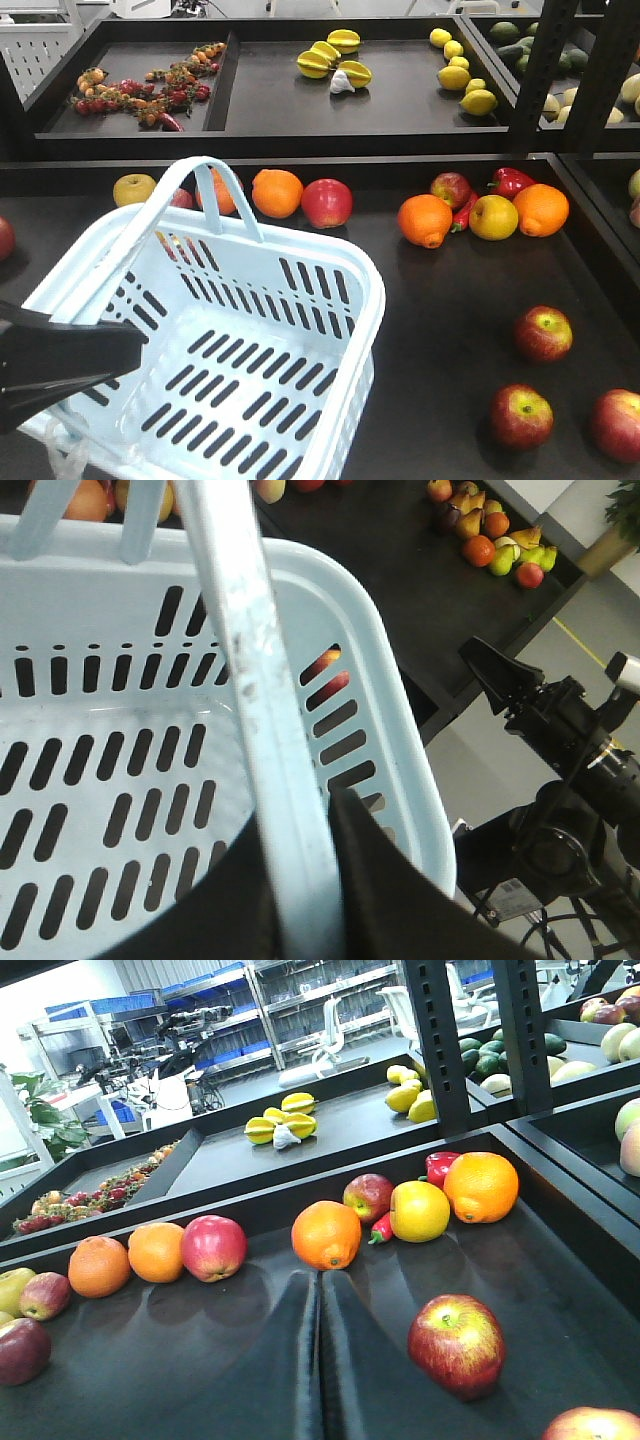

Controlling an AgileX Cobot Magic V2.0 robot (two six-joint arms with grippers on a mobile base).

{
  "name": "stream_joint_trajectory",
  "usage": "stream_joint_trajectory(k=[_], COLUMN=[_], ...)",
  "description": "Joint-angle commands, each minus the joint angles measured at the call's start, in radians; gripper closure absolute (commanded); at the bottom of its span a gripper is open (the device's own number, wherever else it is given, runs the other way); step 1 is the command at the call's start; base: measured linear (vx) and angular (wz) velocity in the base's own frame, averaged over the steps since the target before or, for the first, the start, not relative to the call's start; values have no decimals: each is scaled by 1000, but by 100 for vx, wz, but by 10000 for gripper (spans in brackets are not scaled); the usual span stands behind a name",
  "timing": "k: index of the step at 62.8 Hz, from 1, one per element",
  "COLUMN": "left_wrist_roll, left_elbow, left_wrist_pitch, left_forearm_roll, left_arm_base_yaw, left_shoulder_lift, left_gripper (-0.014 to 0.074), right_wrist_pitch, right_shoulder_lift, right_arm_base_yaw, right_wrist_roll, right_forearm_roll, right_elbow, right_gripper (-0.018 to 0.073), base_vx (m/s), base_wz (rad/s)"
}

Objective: Pick three apples into basket with both arms
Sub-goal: 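Lower the light-blue basket onto the table and open the left gripper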

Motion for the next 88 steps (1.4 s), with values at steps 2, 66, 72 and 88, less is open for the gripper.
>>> stream_joint_trajectory(k=[2,66,72,88], left_wrist_roll=[66,507,507,551], left_elbow=[-33,-792,-792,-792], left_wrist_pitch=[-67,278,278,274], left_forearm_roll=[-100,-76,-73,-72], left_arm_base_yaw=[-2,-11,-18,-76], left_shoulder_lift=[39,984,1021,1088], left_gripper=[603,603,603,603], right_wrist_pitch=[-70,-70,-70,-70], right_shoulder_lift=[-11,-11,-11,-11], right_arm_base_yaw=[-8,-8,-8,-8], right_wrist_roll=[-5,-5,-5,-5], right_forearm_roll=[-6,-6,-6,-6], right_elbow=[13,13,13,13], right_gripper=[564,564,564,564], base_vx=[0,0,0,0], base_wz=[0,0,0,0])
